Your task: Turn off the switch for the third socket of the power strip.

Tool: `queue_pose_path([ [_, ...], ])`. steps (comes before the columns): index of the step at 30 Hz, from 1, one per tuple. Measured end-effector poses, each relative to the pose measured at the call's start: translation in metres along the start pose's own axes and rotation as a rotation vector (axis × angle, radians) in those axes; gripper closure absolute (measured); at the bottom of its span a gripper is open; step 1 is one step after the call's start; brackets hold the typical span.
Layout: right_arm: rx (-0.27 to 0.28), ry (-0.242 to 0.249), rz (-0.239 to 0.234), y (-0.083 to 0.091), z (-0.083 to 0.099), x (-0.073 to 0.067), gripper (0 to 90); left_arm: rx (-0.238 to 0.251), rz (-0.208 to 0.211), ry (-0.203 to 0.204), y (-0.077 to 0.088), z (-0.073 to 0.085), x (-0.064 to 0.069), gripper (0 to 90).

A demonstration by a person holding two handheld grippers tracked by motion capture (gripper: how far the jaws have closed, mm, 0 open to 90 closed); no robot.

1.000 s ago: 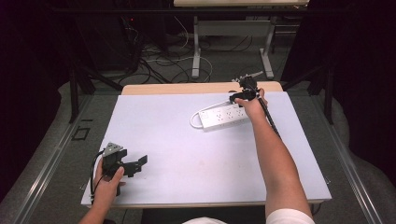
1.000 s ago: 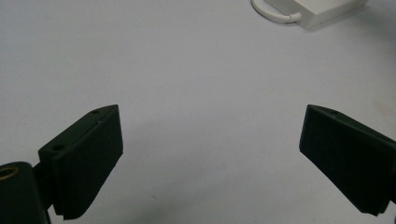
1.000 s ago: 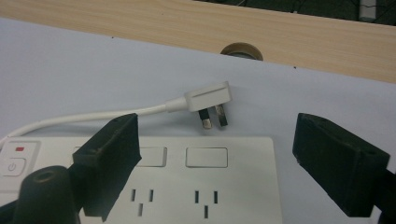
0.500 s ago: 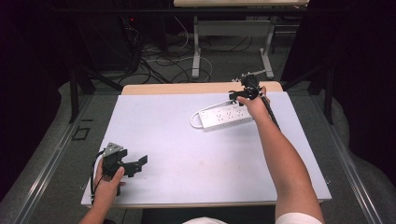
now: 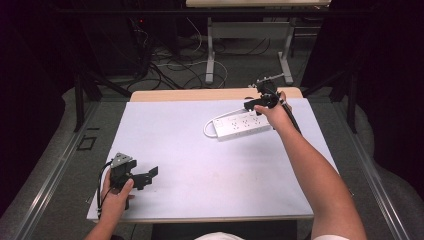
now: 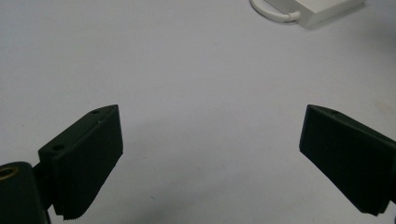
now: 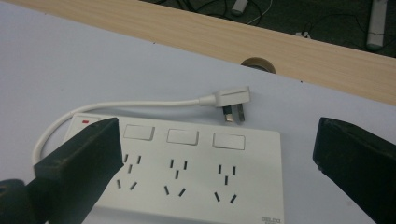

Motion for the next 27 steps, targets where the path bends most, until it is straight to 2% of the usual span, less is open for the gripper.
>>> queue_pose_path([
  [6,-0.003,0.043,-0.02,0.012,0.0,-0.009,1.3,0.001,0.0,0.0,0.0,0.0,0.0,6.2],
  [15,-0.002,0.081,-0.042,0.026,0.001,-0.017,1.6,0.008,-0.009,0.002,0.001,-0.001,-0.001,6.3],
  [19,0.002,0.1,-0.062,0.035,0.001,-0.028,2.0,-0.004,-0.006,0.006,0.002,0.0,-0.001,6.3],
  [27,0.019,0.141,-0.095,0.049,0.001,-0.044,2.8,0.013,-0.014,0.016,0.001,-0.001,-0.003,6.4],
])
Point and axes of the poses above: each handheld gripper's, and its own axes: y roughly backward along the jaws, z roughly out of its underside, x roughly to its right, the point moved 10 cm from there along -y, roughly forward along the jaws, and after that the axes turned 8 degrees about x, right-handed, at the moved point
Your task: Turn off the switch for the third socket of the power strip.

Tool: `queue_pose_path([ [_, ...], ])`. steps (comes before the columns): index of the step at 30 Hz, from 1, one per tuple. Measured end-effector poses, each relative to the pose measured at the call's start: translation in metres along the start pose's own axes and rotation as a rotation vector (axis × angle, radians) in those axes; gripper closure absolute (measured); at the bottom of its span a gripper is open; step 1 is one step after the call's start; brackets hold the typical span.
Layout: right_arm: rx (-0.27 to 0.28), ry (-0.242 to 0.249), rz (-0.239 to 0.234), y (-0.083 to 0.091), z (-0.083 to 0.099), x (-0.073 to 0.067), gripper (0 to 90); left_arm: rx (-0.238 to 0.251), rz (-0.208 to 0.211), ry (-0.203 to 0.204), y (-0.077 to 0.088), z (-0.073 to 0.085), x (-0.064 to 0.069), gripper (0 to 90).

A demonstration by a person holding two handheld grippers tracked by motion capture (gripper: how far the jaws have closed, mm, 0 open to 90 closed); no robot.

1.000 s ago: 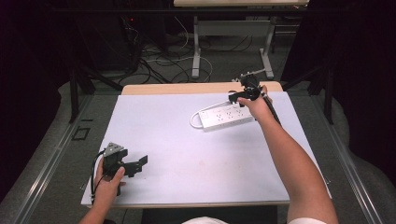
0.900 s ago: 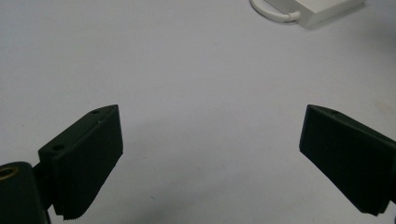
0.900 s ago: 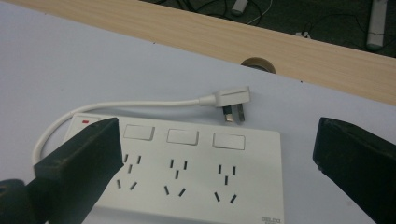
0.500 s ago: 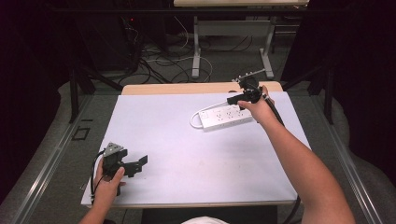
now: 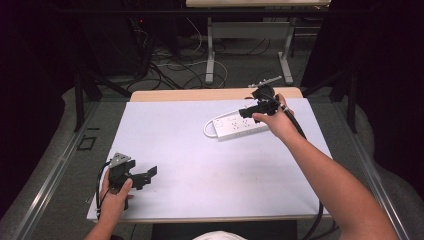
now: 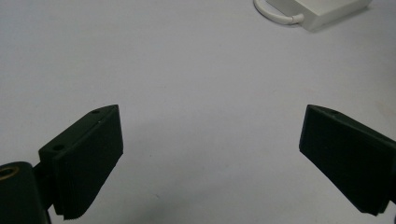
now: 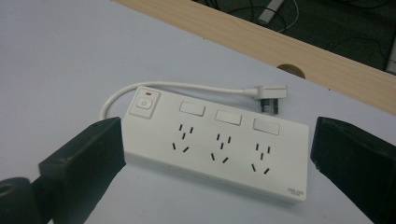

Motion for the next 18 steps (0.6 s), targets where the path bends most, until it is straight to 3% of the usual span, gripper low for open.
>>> queue_pose_path([
  [8,0.018,0.022,-0.026,0.015,0.004,-0.016,5.1,-0.015,0.006,-0.01,0.002,0.001,0.001,6.5],
  [10,0.023,0.028,-0.033,0.017,0.007,-0.018,5.3,0.004,0.002,-0.006,0.002,0.0,0.001,6.5],
  [18,0.03,0.005,-0.052,0.028,0.025,-0.025,5.8,0.004,0.013,-0.019,0.002,-0.001,0.004,6.5],
])
Point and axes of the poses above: each handheld gripper's, and its own axes: y roughly backward along the jaws, z roughly out of its underside, x roughly to its right, the point moved 10 cm from there along -y, roughly forward along the jaws, and after that the axes turned 8 degrees about x, right-handed, at the moved point
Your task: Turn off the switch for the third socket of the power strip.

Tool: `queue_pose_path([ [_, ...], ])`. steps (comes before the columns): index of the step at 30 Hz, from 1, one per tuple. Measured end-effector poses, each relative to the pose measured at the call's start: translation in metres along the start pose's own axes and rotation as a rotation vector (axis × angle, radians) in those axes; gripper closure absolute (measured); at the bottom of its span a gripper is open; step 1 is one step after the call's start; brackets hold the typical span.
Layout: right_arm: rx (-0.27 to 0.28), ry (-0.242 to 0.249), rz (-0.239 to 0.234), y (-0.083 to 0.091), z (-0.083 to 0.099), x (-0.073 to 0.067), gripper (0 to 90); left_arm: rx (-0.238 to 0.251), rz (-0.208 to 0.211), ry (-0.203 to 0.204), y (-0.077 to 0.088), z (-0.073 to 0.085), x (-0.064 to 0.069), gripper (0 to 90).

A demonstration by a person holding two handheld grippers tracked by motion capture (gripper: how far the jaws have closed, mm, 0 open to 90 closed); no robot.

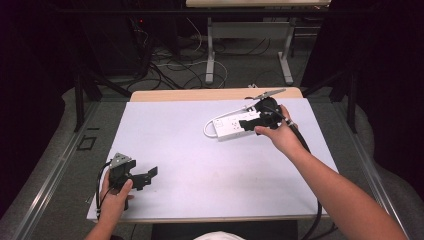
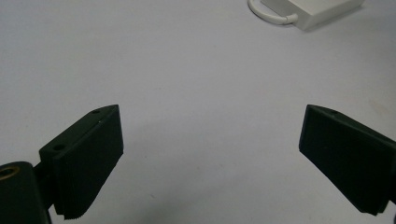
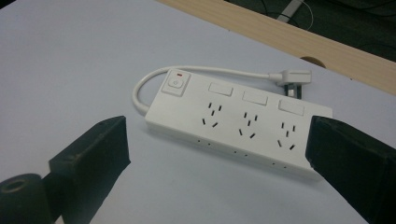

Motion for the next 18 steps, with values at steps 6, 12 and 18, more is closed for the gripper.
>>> queue_pose_path([
  [6,0.008,-0.006,-0.017,0.011,0.015,-0.005,6.0,-0.002,0.007,-0.004,0.004,0.0,0.001,6.5],
  [12,0.022,0.013,-0.044,0.025,0.026,-0.014,6.1,-0.006,0.001,-0.003,0.003,0.0,0.0,6.6],
  [18,0.043,0.024,-0.065,0.037,0.039,-0.023,6.1,-0.004,0.001,-0.005,0.003,0.0,0.001,6.6],
])
Point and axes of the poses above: each handheld gripper's, and its own axes: y roughly backward along the jaws, z roughly out of its underside, x roughly to its right, the point moved 10 cm from there along -y, roughly forward along the jaws, and after that the axes turned 8 degrees about x, right-handed, at the moved point
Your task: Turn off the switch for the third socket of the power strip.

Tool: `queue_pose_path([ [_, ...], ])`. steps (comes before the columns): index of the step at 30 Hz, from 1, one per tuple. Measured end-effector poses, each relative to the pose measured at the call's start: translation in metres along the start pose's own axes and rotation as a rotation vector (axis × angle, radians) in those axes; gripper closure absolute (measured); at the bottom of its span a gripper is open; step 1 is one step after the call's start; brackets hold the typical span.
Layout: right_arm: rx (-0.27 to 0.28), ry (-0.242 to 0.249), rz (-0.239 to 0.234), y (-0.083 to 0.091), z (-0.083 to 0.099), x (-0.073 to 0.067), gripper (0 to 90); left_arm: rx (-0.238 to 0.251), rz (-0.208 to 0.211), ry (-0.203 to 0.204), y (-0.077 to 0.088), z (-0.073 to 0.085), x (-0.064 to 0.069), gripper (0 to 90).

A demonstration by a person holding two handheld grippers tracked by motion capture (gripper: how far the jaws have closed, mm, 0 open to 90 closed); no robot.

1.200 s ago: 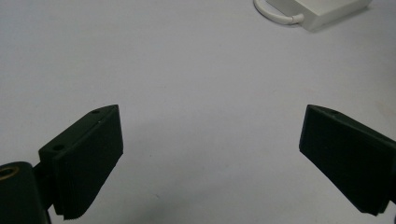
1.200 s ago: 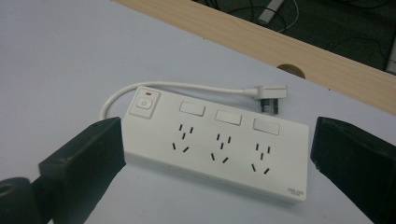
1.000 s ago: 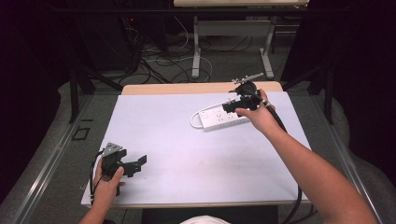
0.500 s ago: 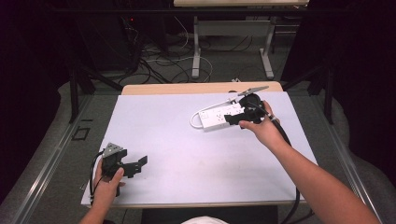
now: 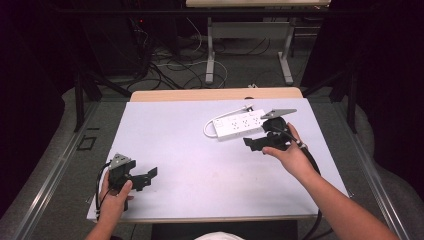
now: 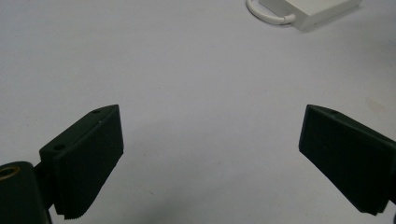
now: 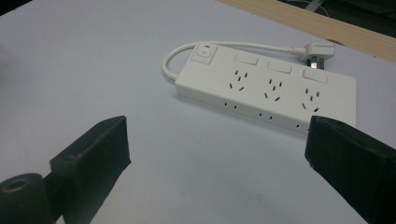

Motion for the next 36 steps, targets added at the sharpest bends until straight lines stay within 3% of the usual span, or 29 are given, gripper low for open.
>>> queue_pose_path([
  [7,0.037,0.015,-0.027,0.015,0.015,-0.011,6.4,-0.006,-0.001,-0.001,0.001,0.001,0.0,6.7],
  [12,0.076,-0.004,-0.037,0.027,0.027,-0.016,7.2,-0.006,-0.005,0.003,0.001,0.001,0.0,6.7],
  [18,0.11,-0.002,-0.023,0.037,0.043,-0.018,7.2,-0.006,-0.007,0.003,0.001,0.001,0.0,6.8],
  [29,0.107,-0.014,-0.003,0.041,0.078,-0.018,7.9,-0.008,-0.01,0.003,0.001,0.002,-0.001,6.9],
  [36,0.11,-0.011,0.041,0.041,0.095,-0.011,7.9,-0.011,-0.008,0.003,0.0,0.002,0.0,6.9],
])
Point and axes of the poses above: each handheld gripper's, and its own axes: y roughly backward along the jaws, z roughly out of its underside, x roughly to its right, the point moved 10 cm from there along -y, roughly forward along the jaws, and after that the axes turned 8 degrees about x, right-handed, at the moved point
